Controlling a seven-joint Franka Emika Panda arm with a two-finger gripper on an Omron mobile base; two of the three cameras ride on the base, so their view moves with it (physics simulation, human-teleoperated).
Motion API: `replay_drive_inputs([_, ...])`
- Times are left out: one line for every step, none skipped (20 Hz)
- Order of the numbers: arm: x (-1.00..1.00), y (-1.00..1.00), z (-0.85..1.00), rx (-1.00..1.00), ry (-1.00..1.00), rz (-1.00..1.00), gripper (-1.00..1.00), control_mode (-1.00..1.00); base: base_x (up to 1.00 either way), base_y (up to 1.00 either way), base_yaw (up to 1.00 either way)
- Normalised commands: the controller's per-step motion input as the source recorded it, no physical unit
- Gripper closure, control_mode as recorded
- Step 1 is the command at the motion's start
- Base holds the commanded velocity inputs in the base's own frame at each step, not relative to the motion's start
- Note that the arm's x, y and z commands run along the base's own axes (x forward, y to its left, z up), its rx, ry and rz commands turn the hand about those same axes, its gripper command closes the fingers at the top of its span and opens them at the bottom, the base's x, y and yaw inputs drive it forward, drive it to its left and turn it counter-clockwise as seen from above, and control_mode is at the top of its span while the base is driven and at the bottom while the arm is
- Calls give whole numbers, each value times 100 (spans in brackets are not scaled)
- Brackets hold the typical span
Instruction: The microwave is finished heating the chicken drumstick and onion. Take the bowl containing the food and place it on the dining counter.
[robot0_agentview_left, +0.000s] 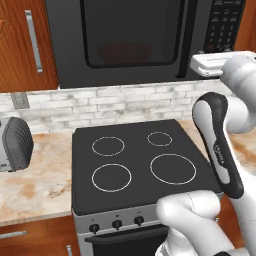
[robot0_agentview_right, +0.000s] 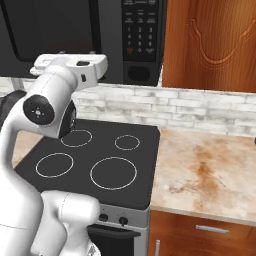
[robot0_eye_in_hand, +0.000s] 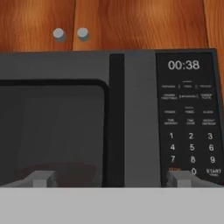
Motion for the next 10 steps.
replay_drive_inputs([80,0,29,0,-5,0,-100,-100,0,0,0])
replay_drive_inputs([84,0,24,0,-2,0,-100,-100,0,0,0])
replay_drive_inputs([91,0,11,0,0,0,-100,-100,0,0,0])
replay_drive_inputs([94,0,5,0,0,0,-100,-100,0,0,0])
replay_drive_inputs([95,0,4,0,0,0,-100,-100,0,0,0])
replay_drive_inputs([100,0,0,0,5,0,-100,-100,0,0,0])
replay_drive_inputs([100,0,0,0,5,0,-100,-100,0,0,0])
replay_drive_inputs([100,0,0,0,3,0,-100,-100,0,0,0])
replay_drive_inputs([100,0,0,0,3,0,-100,-100,0,0,0])
replay_drive_inputs([100,0,0,0,2,0,-100,-100,0,0,0])
